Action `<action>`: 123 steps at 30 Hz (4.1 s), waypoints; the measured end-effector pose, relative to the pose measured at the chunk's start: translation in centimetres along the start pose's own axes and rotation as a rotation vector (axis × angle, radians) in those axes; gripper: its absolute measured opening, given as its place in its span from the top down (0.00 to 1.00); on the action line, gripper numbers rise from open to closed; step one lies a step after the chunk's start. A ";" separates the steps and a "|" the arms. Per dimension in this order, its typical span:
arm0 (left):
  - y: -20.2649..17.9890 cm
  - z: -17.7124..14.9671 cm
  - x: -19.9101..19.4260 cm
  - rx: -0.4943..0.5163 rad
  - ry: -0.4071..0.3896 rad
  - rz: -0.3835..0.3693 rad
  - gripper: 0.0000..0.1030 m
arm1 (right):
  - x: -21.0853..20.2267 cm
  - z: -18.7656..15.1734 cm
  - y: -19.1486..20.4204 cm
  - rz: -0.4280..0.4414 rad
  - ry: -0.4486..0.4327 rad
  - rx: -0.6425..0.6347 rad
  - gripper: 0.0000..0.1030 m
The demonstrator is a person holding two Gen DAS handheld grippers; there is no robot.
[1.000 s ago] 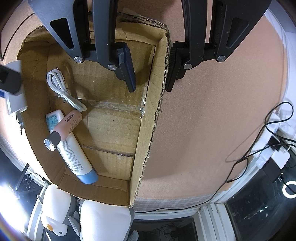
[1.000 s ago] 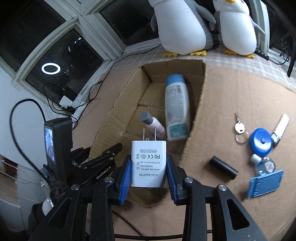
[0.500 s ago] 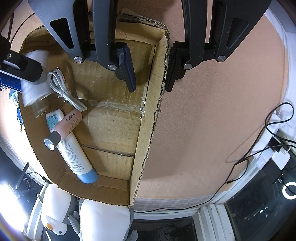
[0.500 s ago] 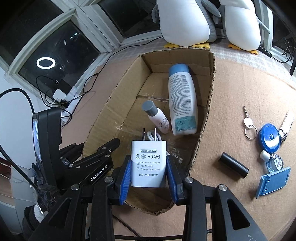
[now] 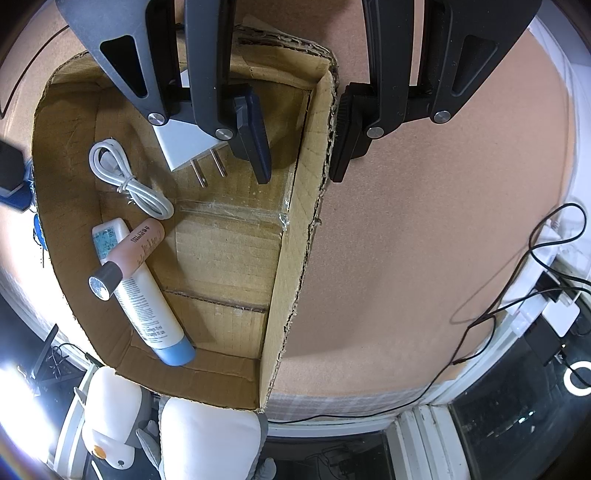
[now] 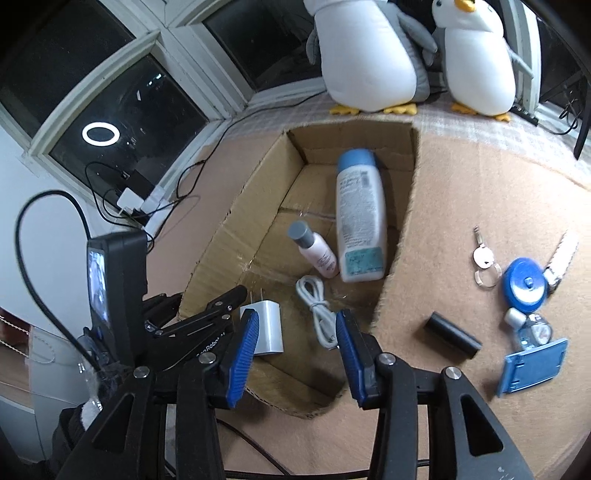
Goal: Organize rigid objects
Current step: 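Carry the white charger with the right gripper into the box and release, then grasp the colourful patterned power bank with the right gripper, then carry the patterned power bank with the right gripper into the box and release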
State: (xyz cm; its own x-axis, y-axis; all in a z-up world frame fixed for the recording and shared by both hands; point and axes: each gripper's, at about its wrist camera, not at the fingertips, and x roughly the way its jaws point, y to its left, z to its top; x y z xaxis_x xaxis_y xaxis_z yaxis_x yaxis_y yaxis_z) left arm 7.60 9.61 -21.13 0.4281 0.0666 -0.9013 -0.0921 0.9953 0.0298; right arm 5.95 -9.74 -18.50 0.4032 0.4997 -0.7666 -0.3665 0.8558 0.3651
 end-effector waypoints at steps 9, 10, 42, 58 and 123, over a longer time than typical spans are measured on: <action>0.0 0.0 0.0 -0.001 0.000 0.000 0.70 | -4.7 -0.2 -5.3 -0.111 -0.047 0.002 0.62; 0.0 0.0 0.0 0.000 0.000 0.000 0.70 | -5.1 -0.3 -6.2 -0.127 -0.046 0.011 0.62; 0.2 0.1 -0.1 -0.001 0.001 -0.003 0.70 | -1.4 3.0 -22.7 -0.343 0.006 0.427 0.62; 0.2 0.1 0.0 -0.002 0.001 -0.003 0.70 | 0.9 4.2 -21.2 -0.488 0.088 0.242 0.72; 0.1 0.0 -0.1 0.012 -0.008 -0.003 0.70 | 0.2 1.3 -1.2 0.038 0.022 0.075 0.80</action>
State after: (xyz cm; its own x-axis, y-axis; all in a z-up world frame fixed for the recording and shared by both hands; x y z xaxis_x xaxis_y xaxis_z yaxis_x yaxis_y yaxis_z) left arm 7.57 9.76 -21.06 0.4359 0.0638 -0.8977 -0.0803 0.9963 0.0318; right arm 7.58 -10.47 -18.38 0.3715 0.5300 -0.7623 -0.3174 0.8441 0.4322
